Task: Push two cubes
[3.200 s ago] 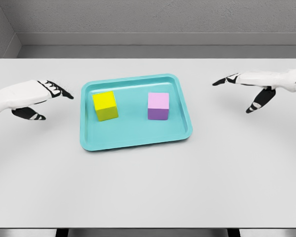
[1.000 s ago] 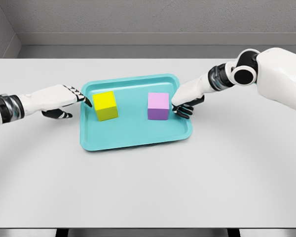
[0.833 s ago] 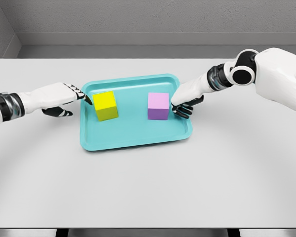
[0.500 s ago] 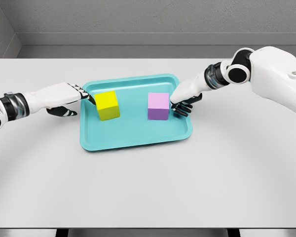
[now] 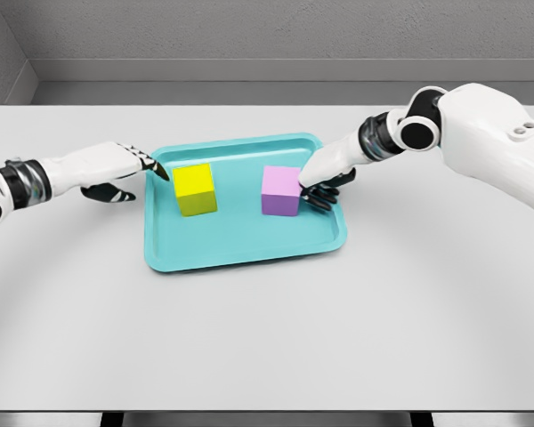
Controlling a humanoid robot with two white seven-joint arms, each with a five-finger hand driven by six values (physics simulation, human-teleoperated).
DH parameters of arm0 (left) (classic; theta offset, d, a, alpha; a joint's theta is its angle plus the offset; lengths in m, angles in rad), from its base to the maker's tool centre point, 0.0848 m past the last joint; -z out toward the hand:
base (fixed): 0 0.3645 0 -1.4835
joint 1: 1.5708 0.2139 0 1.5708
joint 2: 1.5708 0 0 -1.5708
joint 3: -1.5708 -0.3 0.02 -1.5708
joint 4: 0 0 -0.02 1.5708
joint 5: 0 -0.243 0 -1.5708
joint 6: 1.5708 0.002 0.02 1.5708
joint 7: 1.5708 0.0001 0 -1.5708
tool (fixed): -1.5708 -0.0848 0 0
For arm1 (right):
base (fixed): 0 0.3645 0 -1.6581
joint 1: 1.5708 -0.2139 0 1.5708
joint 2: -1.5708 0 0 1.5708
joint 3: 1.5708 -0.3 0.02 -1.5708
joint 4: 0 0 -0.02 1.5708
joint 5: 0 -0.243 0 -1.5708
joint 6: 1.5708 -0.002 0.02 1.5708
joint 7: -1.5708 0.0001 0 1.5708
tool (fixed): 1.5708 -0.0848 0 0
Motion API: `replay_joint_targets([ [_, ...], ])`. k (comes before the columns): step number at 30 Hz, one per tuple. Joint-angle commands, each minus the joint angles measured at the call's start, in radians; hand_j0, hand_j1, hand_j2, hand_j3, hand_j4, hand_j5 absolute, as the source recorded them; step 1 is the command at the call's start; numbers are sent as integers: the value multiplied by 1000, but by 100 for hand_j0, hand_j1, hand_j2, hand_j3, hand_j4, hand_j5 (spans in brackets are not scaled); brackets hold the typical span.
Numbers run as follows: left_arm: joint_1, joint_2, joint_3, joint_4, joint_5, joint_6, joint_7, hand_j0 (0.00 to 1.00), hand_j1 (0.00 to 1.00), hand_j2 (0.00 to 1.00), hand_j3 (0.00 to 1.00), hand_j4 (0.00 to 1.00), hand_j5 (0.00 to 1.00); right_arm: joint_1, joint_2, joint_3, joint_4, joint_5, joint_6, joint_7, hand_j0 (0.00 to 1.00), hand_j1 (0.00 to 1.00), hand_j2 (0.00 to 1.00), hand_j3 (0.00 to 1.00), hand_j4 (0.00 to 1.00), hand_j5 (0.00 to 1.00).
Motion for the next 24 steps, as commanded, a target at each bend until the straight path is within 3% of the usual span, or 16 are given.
replay_joint_targets([
  [1, 0, -14, -1, 16, -4, 2, 0, 73, 73, 73, 73, 73, 73, 0, 5, -1, -1, -3, 2, 0, 12, 12, 12, 12, 12, 12],
  [6, -8, -18, -4, 15, -4, 2, 0, 72, 72, 72, 72, 72, 72, -5, 21, -3, -1, -3, 8, 0, 12, 12, 12, 12, 12, 12],
  [11, -8, -15, -6, 7, -5, 2, 0, 57, 57, 57, 57, 57, 57, -6, 32, -3, -1, -3, 18, 0, 12, 12, 12, 12, 12, 12],
  [20, -14, -17, -6, 6, -17, 2, 0, 56, 56, 56, 56, 56, 56, -11, 44, -3, 3, -3, 24, 0, 12, 12, 12, 12, 12, 12],
  [24, -25, -20, -7, 9, -19, 2, 0, 55, 55, 55, 55, 55, 55, -11, 44, 1, 39, -3, 24, 0, 12, 12, 12, 12, 12, 12],
])
